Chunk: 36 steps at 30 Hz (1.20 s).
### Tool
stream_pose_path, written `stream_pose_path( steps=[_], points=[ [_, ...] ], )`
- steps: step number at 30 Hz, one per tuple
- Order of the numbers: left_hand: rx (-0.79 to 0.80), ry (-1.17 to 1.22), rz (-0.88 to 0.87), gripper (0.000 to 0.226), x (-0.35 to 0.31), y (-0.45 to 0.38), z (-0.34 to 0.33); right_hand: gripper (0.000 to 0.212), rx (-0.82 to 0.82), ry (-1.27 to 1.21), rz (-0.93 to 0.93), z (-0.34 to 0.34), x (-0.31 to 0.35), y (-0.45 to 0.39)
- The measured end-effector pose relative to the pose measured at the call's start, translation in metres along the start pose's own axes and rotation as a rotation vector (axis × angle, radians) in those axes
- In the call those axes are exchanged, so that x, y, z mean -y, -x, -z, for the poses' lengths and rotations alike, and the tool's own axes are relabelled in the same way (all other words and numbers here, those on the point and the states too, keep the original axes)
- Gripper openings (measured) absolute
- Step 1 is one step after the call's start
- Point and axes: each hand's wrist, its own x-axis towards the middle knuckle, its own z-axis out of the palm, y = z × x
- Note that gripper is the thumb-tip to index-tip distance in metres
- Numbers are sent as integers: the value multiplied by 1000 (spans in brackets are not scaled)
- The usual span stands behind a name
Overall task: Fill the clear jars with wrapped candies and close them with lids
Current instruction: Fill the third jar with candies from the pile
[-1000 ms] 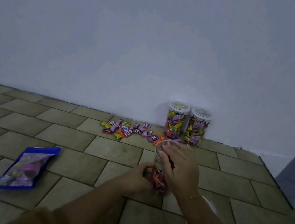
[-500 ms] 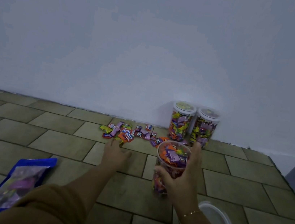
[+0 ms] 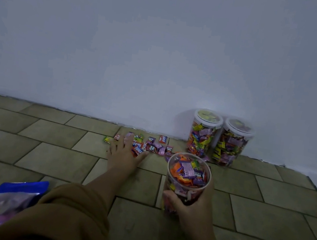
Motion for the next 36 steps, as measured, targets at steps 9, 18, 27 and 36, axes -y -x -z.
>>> stream_pose_path(
  steps=[9, 18, 27, 36],
  points=[
    [-84, 115, -127, 30, -4, 11, -6, 98, -9, -3, -3, -3, -6, -5],
    [-151, 367, -108, 32, -1, 55, 1, 103, 16, 41, 26, 2, -9, -2],
    [-112, 750, 384, 27, -26, 94, 27, 101, 46, 55, 26, 21, -8, 17],
    [1, 1488, 353, 17, -102, 123, 86, 97, 91, 55, -18, 43, -5, 37]
  ],
)
